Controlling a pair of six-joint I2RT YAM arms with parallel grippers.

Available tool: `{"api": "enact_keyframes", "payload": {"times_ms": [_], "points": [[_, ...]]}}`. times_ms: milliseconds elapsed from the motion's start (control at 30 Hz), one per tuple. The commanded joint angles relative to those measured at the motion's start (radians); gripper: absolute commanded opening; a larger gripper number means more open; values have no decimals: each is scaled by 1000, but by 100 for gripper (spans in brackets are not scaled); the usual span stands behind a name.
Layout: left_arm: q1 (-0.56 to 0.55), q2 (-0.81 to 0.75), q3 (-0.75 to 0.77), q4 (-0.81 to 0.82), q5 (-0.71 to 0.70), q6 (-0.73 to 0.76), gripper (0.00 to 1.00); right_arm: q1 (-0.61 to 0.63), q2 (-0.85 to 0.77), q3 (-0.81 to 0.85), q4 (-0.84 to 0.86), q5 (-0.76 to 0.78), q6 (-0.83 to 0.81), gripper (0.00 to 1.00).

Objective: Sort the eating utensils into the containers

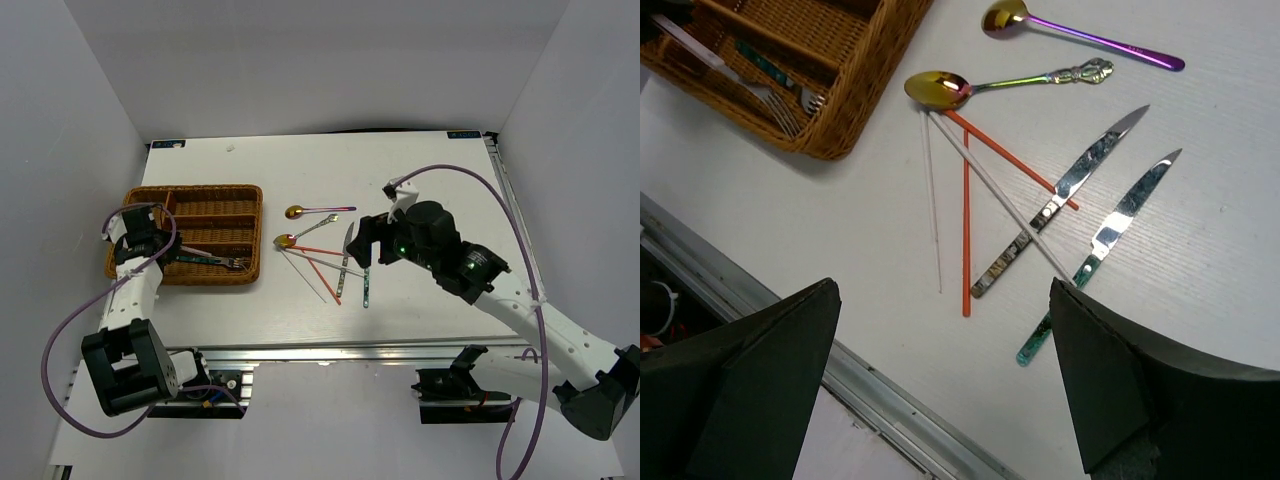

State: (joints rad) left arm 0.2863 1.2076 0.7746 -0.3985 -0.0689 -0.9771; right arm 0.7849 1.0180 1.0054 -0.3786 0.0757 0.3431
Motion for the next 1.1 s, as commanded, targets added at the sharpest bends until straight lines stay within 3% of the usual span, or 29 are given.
{"api": "enact_keyframes", "payload": {"times_ms": [0, 67, 200, 333, 400, 567, 767, 867, 933, 1000, 1067], "points": [[5, -8, -26, 58, 35, 2, 0, -4, -13, -27, 12, -8, -21, 89], [7, -20, -53, 72, 43, -5, 7, -6, -13, -34, 15, -5, -24, 89], [7, -25, -63, 72, 47, 3, 40, -6, -12, -54, 33, -27, -24, 89], [13, -25, -54, 63, 43, 11, 66, -6, -18, -83, 47, -19, -16, 89], [16, -20, -48, 58, 46, 12, 73, -6, -19, -90, 50, -16, -15, 89], [24, -54, -37, 30, 50, 29, 86, -9, -7, -96, 37, 7, -9, 89], [24, -137, 78, -72, 64, 274, 98, -10, 65, -91, 0, 158, 109, 89], [19, -212, 60, -75, 191, 411, 98, -9, 125, -62, -49, 220, 214, 89], [-26, -272, 57, -117, 89, 474, 98, -9, 172, -60, -54, 197, 186, 89], [-110, -351, 13, -119, -50, 503, 98, -9, 212, -79, -51, 255, 214, 89], [-143, -394, -32, -114, -91, 479, 98, -7, 240, -97, -46, 332, 255, 89]]}}
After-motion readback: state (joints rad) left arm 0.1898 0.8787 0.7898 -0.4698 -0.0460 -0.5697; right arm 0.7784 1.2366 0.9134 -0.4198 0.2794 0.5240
